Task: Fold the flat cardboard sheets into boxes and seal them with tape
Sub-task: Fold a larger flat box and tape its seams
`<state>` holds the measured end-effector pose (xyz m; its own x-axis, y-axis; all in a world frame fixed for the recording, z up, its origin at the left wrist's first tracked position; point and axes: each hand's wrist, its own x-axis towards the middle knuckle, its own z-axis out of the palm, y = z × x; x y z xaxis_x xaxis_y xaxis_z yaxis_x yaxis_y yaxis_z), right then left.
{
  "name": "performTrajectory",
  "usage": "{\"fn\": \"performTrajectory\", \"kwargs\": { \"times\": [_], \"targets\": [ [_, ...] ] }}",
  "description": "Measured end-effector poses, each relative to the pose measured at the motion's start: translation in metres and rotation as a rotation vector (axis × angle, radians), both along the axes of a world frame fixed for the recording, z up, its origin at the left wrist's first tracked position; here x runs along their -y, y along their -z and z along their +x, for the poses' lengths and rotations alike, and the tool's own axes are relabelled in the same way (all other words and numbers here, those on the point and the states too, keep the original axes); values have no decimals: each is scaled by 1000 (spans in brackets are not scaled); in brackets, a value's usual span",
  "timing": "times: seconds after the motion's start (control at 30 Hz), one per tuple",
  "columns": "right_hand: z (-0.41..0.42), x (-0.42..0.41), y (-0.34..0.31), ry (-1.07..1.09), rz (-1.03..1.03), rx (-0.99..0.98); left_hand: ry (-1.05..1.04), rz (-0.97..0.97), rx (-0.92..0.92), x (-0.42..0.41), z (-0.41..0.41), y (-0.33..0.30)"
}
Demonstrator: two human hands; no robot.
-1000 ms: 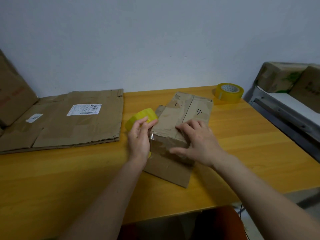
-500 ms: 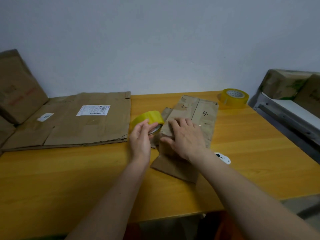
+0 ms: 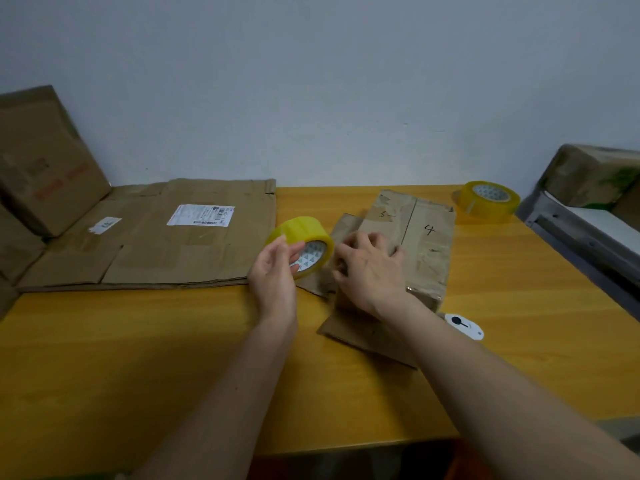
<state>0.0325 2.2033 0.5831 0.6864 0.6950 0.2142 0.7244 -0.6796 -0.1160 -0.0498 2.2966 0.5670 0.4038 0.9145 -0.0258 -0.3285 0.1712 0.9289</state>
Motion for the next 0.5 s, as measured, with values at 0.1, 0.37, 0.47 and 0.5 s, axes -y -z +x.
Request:
{"fn": "performTrajectory", "kwargs": {
  "times": [0.1, 0.37, 0.47, 0.5],
  "targets": [
    [1, -5, 6, 12, -54, 53, -9, -3, 3, 0, 0, 1],
    [-4, -18, 10, 129, -30, 167, -114, -66, -1, -3, 4, 3],
    [1, -14, 5, 25, 7, 60, -196, -99, -55, -9, 2, 1],
    [3, -7, 0, -44, 75, -47, -215, -102, -75, -11, 0, 1]
  ]
}}
